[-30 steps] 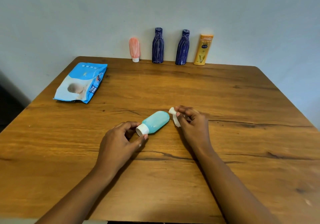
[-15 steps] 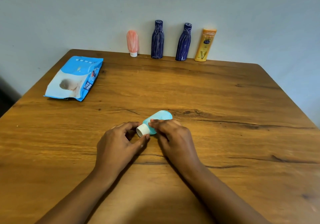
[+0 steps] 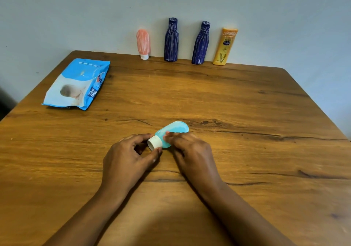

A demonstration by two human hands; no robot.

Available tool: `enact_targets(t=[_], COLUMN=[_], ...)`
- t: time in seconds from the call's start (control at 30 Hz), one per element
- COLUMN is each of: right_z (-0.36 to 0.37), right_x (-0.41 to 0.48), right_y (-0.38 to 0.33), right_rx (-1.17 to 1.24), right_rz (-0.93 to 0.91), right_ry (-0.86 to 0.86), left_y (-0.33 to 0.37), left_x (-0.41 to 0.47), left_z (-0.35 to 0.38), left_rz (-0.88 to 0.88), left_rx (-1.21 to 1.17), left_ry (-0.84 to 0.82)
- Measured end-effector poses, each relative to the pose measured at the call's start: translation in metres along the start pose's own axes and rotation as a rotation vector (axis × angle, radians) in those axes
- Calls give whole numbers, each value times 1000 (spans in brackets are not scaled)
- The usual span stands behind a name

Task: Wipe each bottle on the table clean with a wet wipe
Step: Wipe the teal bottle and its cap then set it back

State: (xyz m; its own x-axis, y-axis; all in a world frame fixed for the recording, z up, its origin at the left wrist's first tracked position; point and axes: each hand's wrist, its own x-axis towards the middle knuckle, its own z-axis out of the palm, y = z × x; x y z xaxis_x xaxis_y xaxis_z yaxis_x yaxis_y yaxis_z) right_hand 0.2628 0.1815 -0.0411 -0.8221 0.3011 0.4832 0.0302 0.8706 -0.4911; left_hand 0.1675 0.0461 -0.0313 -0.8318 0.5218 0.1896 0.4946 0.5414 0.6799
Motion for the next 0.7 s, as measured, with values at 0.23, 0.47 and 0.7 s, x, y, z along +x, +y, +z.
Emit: enact_targets(t=[0.23, 0.47, 0.7], right_z=[5, -10, -3], right_x=[2, 12, 1], right_y=[-12, 26, 8], right_rx=[8, 0, 25], right_rz=[13, 272, 138], right_ry=[48, 167, 82], left_y=[-1, -2, -1], left_x=[0, 0, 0], left_z=[0, 0, 0], left_rz=[-10, 4, -7], left_rx=[-15, -10, -30], left_ry=[-9, -2, -11])
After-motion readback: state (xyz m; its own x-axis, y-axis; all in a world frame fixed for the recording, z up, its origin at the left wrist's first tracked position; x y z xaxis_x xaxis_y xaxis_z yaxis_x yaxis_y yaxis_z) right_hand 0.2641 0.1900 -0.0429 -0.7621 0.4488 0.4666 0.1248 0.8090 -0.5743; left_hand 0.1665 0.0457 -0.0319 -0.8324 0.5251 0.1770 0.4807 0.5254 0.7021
